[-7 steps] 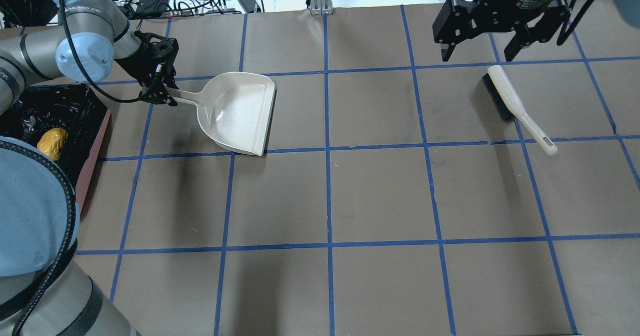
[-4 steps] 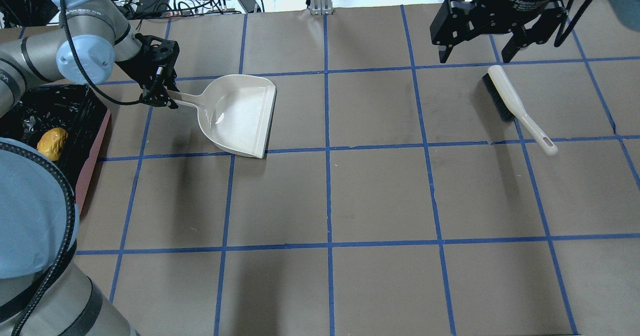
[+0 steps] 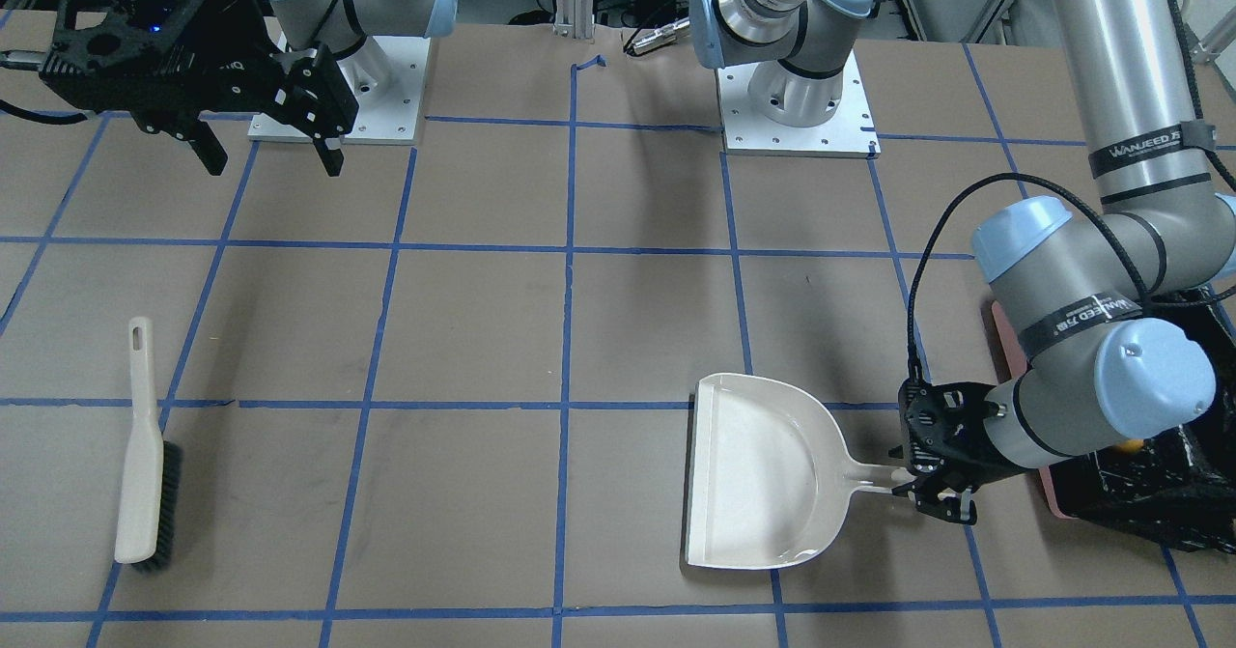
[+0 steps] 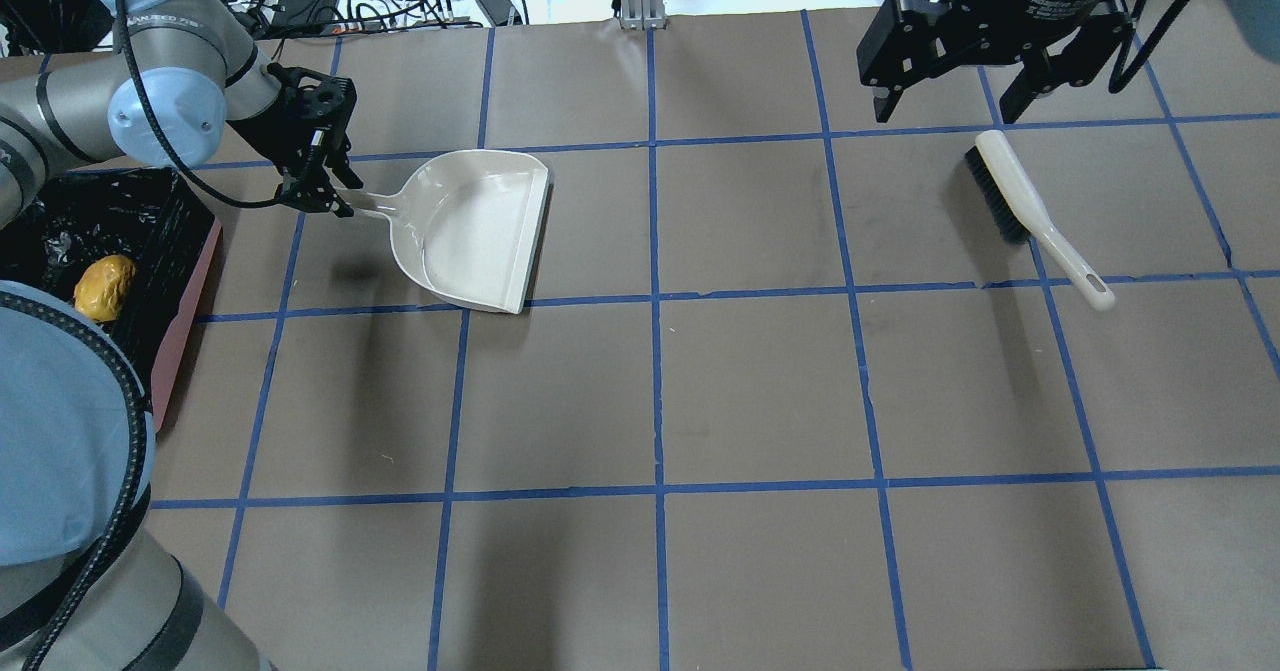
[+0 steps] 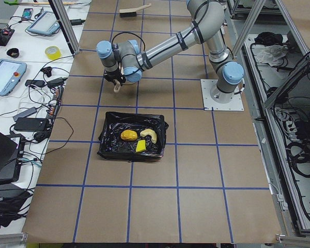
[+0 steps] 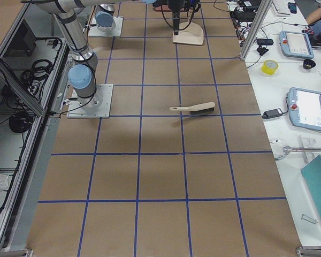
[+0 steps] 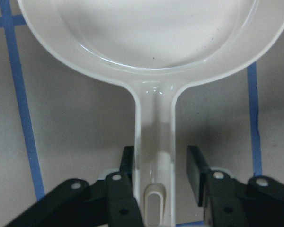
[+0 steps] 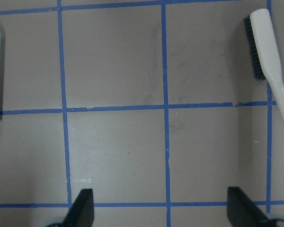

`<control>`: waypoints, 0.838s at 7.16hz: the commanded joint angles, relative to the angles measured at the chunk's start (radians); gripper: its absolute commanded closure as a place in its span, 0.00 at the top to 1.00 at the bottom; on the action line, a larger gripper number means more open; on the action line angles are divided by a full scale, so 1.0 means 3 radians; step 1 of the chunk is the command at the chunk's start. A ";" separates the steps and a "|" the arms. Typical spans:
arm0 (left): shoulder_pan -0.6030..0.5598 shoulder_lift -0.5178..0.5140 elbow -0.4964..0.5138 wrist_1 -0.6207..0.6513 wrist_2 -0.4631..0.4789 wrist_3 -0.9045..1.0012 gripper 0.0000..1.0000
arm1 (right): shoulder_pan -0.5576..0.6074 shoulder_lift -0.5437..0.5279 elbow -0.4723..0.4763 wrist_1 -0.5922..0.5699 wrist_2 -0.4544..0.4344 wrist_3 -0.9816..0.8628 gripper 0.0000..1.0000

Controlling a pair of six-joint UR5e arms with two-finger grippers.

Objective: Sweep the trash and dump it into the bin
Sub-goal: 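Set the dustpan down with the left gripper and open it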

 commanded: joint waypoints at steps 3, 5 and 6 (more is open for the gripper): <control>0.0000 0.0170 0.0057 -0.0040 -0.0018 -0.0172 0.96 | 0.0000 -0.0084 0.0000 0.0021 0.0131 -0.0012 1.00; -0.0051 0.0446 0.0042 -0.0401 -0.0028 -0.0712 0.96 | 0.0000 -0.0114 0.0000 0.0026 -0.0216 -0.0088 1.00; -0.0081 0.0620 0.0047 -0.0546 -0.0018 -0.1064 0.96 | 0.0000 -0.0120 0.0000 0.0026 -0.0228 -0.0175 1.00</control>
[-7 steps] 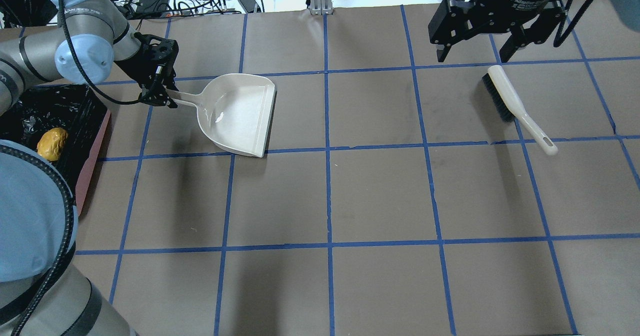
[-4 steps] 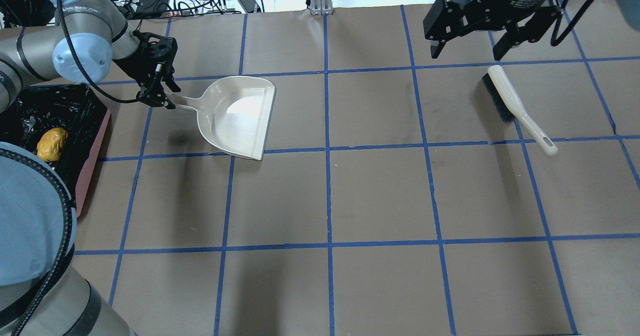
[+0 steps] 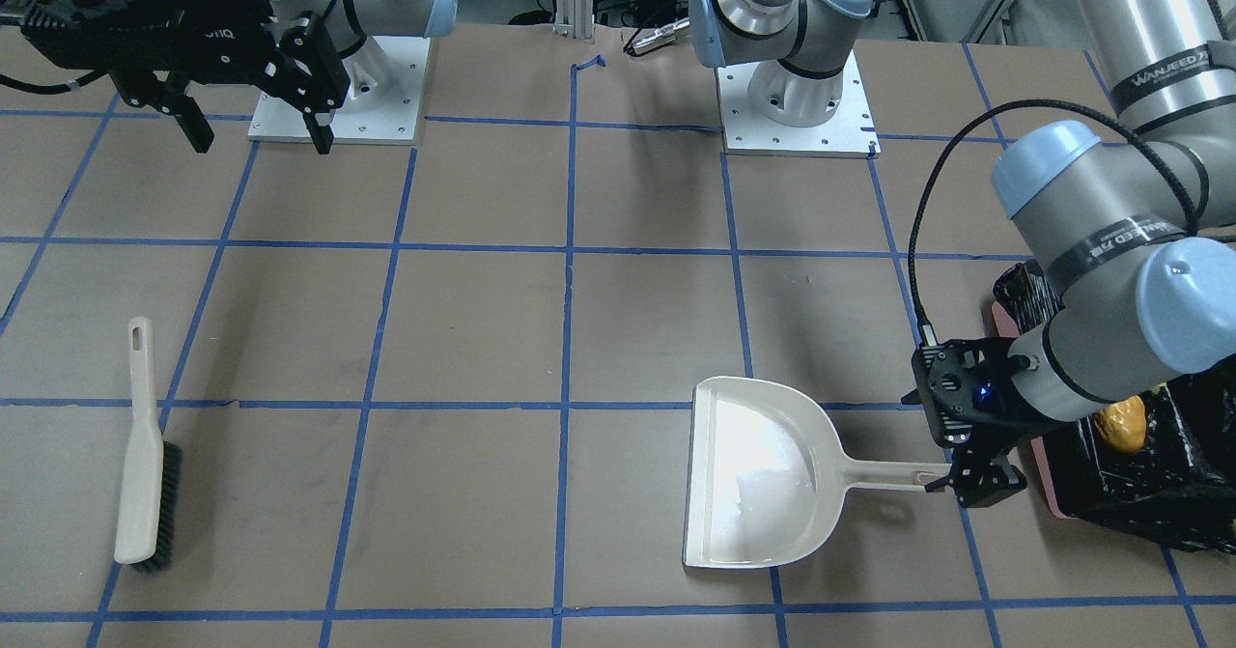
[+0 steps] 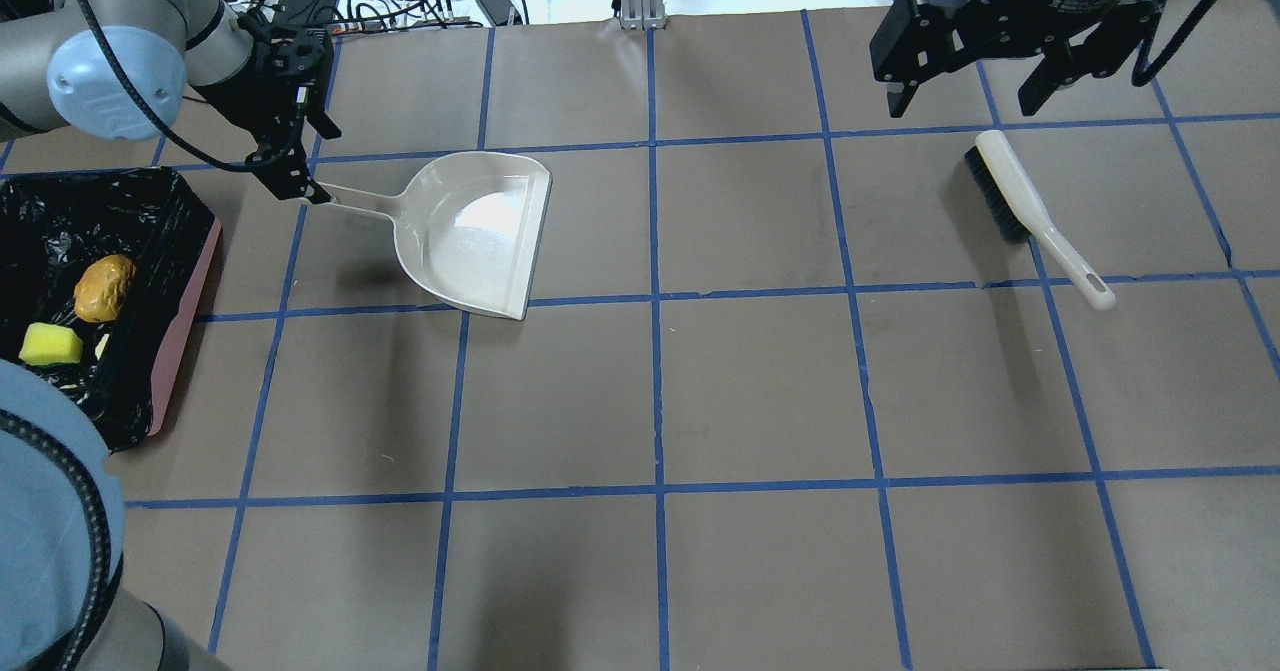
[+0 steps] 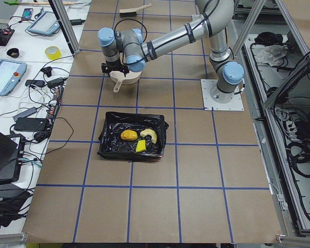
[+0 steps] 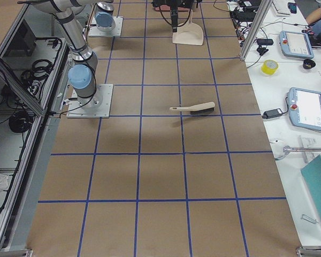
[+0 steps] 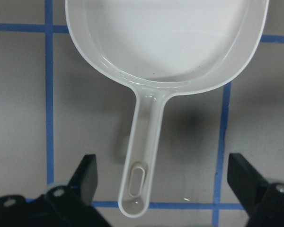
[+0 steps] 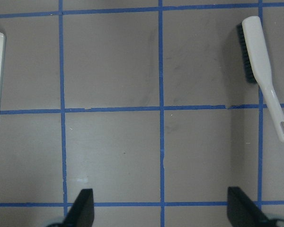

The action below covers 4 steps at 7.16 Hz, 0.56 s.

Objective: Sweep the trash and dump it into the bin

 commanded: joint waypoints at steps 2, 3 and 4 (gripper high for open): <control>-0.0263 0.0539 0.0031 -0.0568 0.0030 -0.1627 0.97 | 0.0000 0.0003 0.0017 -0.0022 -0.0079 -0.0223 1.00; -0.0335 0.0687 0.0051 -0.0696 0.0040 -0.2189 0.99 | 0.0000 -0.0002 0.0017 -0.0007 -0.0084 -0.0223 1.00; -0.0376 0.0866 0.0041 -0.0794 0.0025 -0.2777 1.00 | 0.0000 -0.0002 0.0012 0.0018 -0.0119 -0.0228 1.00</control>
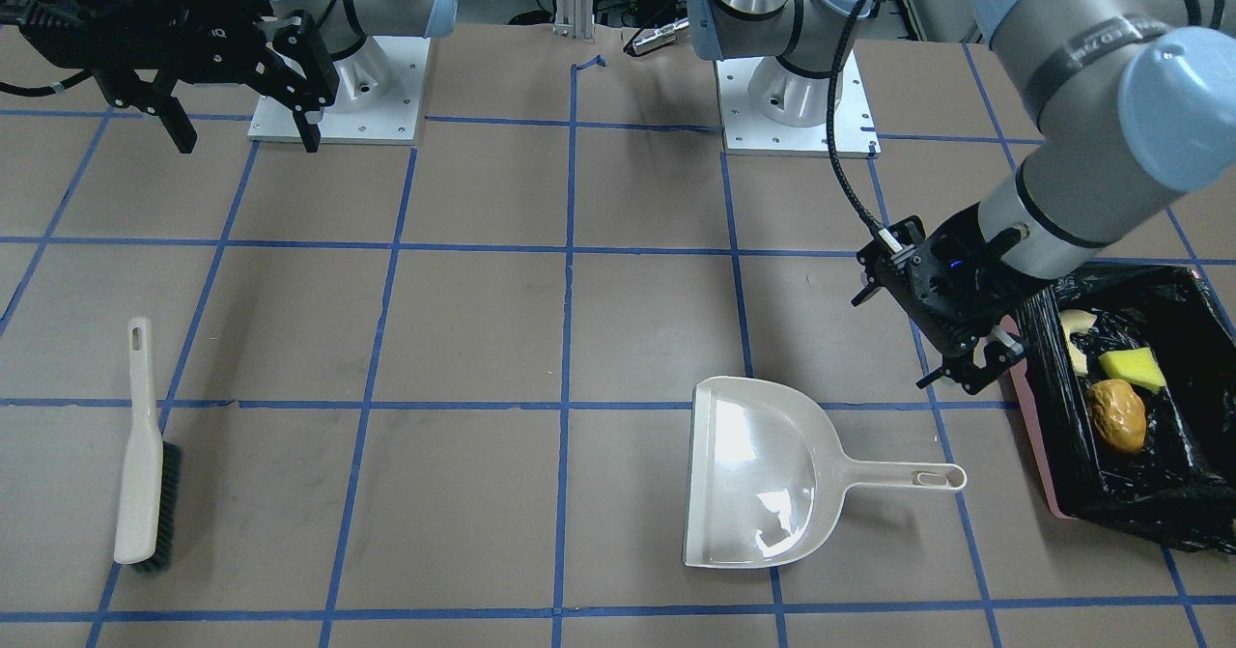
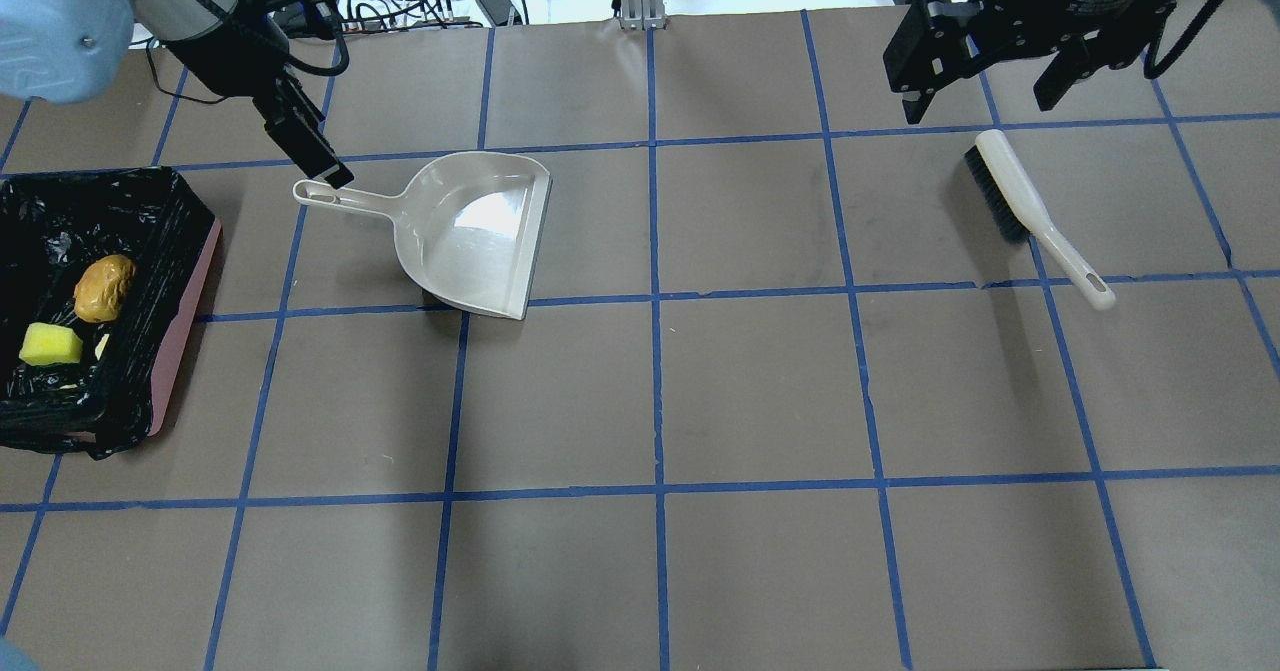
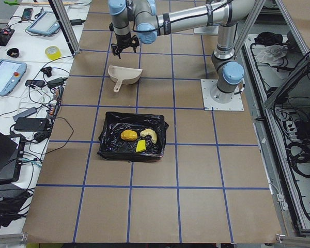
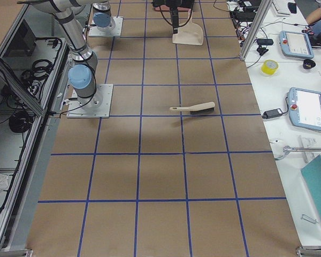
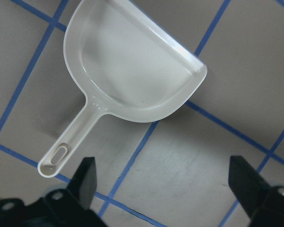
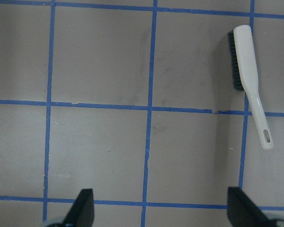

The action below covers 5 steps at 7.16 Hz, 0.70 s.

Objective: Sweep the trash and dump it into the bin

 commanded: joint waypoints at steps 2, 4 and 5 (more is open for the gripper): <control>-0.0226 0.0534 -0.0039 -0.0430 0.0119 -0.1761 1.00 | 0.0010 -0.0091 -0.0003 0.0200 -0.0054 0.0000 1.00; -0.0431 0.0683 -0.0131 -0.0501 0.0405 -0.2521 1.00 | 0.0036 -0.0097 -0.0028 0.0181 -0.0044 -0.0060 1.00; -0.0447 0.0724 -0.0172 -0.0501 0.0447 -0.2778 1.00 | 0.0051 -0.0087 -0.0008 0.0180 -0.0013 -0.0081 1.00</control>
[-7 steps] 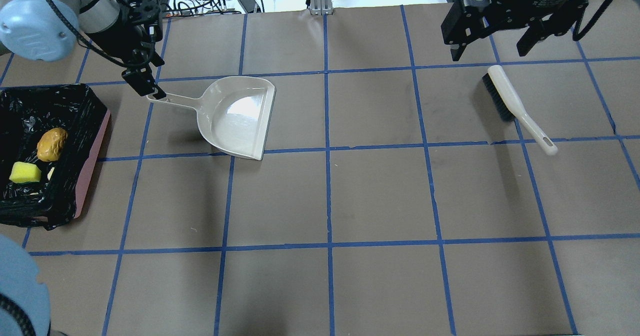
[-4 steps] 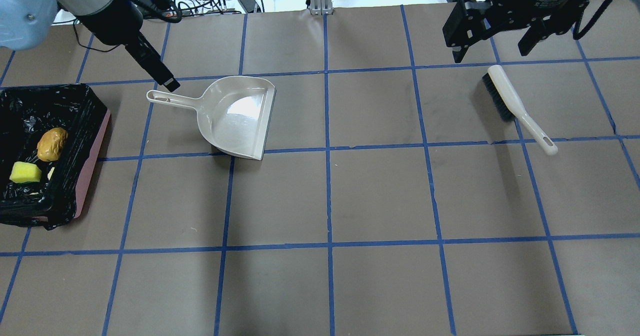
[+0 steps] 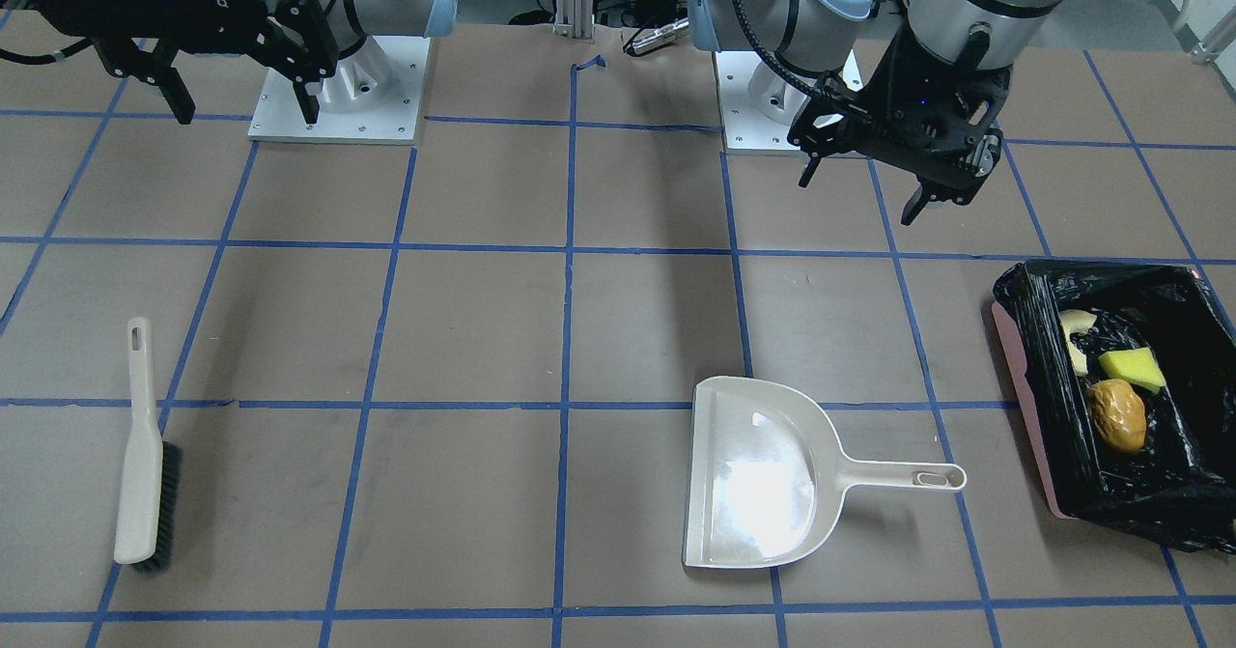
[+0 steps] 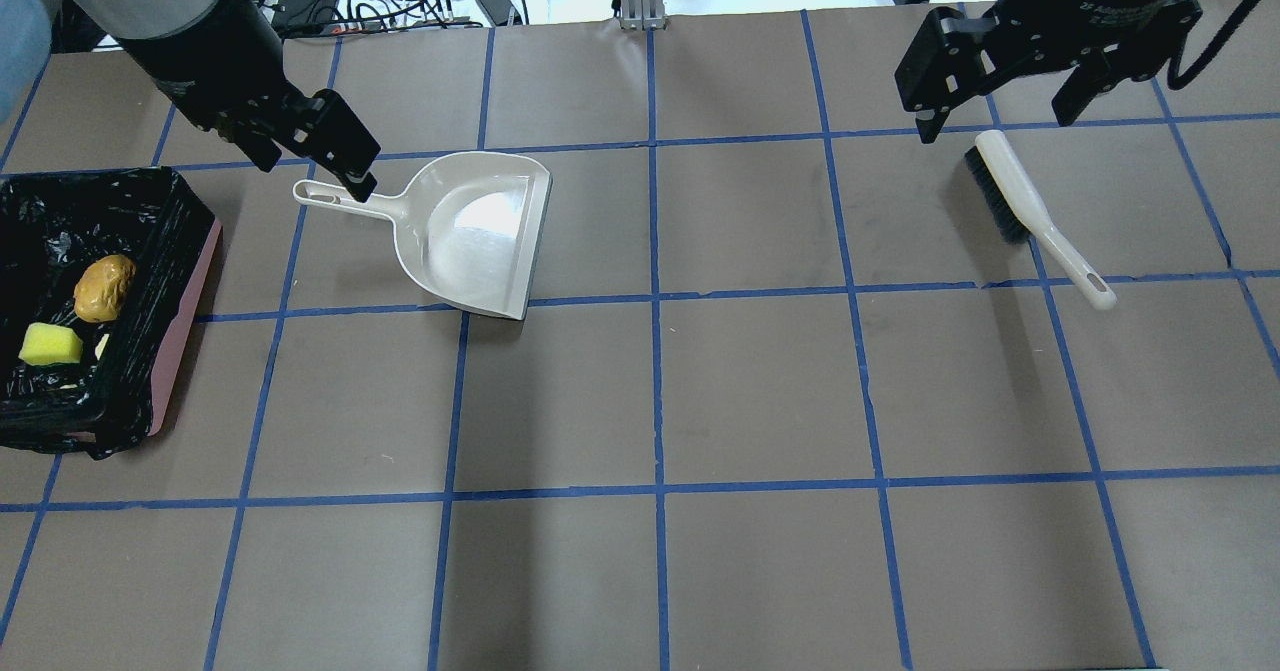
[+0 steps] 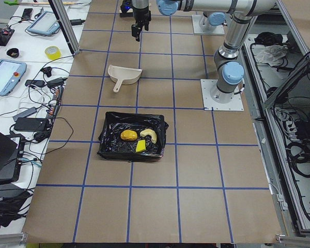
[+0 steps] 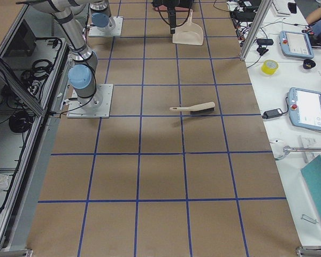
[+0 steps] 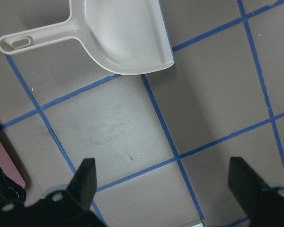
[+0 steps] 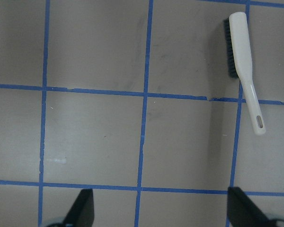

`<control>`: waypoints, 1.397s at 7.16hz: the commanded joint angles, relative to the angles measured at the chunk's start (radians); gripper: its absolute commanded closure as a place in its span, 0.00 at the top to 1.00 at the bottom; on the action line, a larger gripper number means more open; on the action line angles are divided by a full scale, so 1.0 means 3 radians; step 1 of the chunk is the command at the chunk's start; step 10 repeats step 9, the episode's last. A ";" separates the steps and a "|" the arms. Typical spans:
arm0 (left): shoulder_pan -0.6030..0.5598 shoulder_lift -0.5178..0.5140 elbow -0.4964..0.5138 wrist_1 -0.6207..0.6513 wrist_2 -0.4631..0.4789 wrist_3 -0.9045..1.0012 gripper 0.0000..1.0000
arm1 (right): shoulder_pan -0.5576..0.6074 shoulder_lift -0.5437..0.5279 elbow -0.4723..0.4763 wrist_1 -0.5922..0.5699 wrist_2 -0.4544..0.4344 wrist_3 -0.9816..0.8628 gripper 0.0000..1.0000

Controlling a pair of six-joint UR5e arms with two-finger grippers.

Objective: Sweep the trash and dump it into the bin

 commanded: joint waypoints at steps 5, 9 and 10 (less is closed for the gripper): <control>-0.0036 0.0085 -0.0063 -0.0011 0.0026 -0.0848 1.00 | 0.0019 0.0009 0.0016 -0.0007 0.0034 -0.0001 1.00; -0.0016 0.0054 -0.0068 0.0060 0.0031 -0.0848 1.00 | 0.0019 0.0009 0.0021 0.0034 0.0013 -0.0021 1.00; -0.0016 0.0054 -0.0068 0.0060 0.0031 -0.0848 1.00 | 0.0019 0.0009 0.0021 0.0034 0.0013 -0.0021 1.00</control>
